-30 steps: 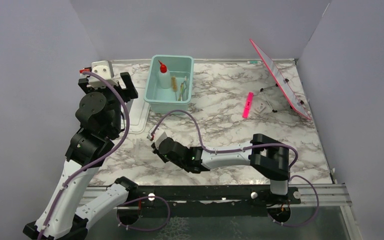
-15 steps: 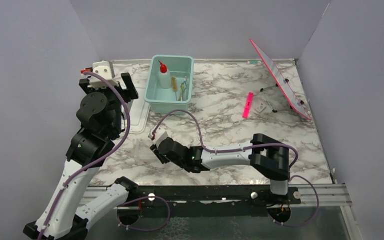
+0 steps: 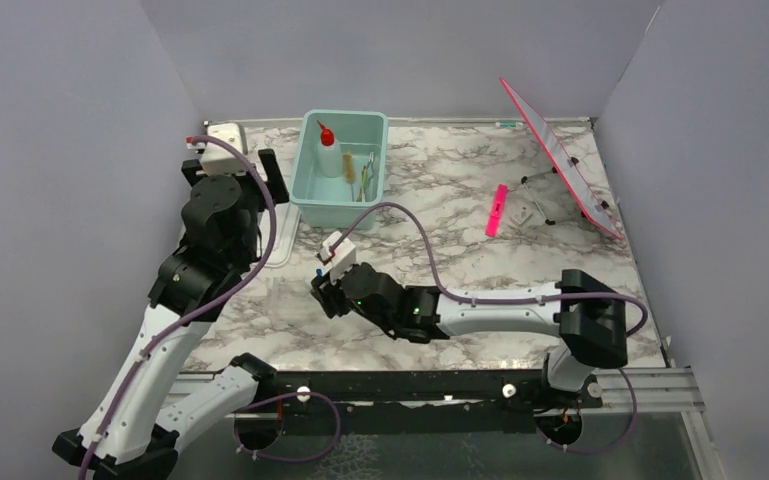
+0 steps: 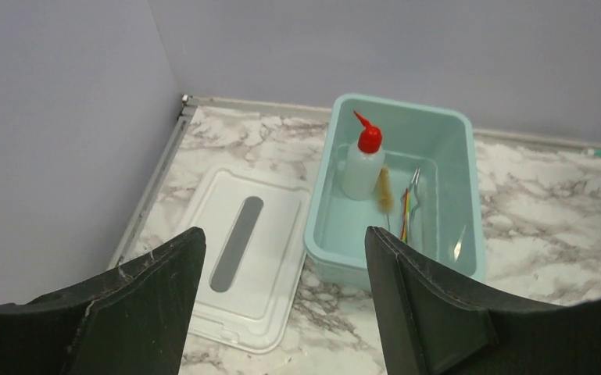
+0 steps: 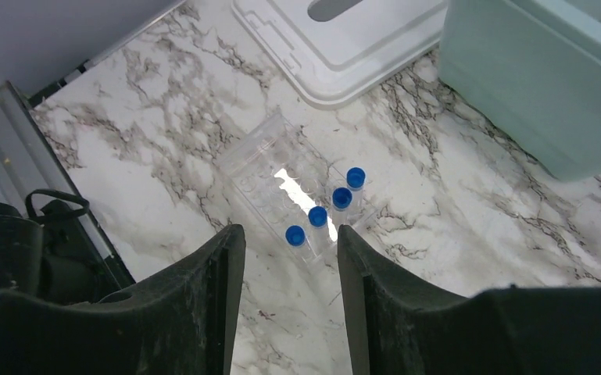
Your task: Organize the chemistry lab equipment
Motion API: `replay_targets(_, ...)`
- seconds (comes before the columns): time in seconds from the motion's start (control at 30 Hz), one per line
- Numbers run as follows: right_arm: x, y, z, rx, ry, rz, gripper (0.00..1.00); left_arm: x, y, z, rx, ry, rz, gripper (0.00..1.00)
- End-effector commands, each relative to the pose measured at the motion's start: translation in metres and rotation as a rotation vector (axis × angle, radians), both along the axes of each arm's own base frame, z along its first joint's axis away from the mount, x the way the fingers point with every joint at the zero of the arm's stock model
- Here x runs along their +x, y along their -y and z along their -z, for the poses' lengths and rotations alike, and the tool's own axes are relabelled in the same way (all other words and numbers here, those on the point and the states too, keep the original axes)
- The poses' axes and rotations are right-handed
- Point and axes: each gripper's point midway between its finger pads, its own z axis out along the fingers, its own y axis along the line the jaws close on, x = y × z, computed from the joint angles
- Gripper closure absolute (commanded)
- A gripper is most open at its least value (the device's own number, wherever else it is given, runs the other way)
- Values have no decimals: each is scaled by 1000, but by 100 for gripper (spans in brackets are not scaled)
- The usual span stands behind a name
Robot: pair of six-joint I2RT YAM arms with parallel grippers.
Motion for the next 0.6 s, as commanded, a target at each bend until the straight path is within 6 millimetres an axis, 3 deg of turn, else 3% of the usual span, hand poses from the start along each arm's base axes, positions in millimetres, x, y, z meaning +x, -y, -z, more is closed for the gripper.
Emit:
replay_targets(0.0, 16, 24, -27, 110, -13, 95, 50, 8, 18, 58, -17, -173, 39, 28)
replay_targets(0.17, 36, 50, -25, 134, -78, 169, 56, 10, 30, 124, -46, -344, 53, 44)
replay_targets(0.4, 56, 74, -16, 127, -131, 203, 58, 19, 26, 219, -138, -601, 69, 47)
replay_targets(0.57, 70, 86, -11, 109, -129, 210, 60, 40, 15, 267, -275, -717, 119, 48)
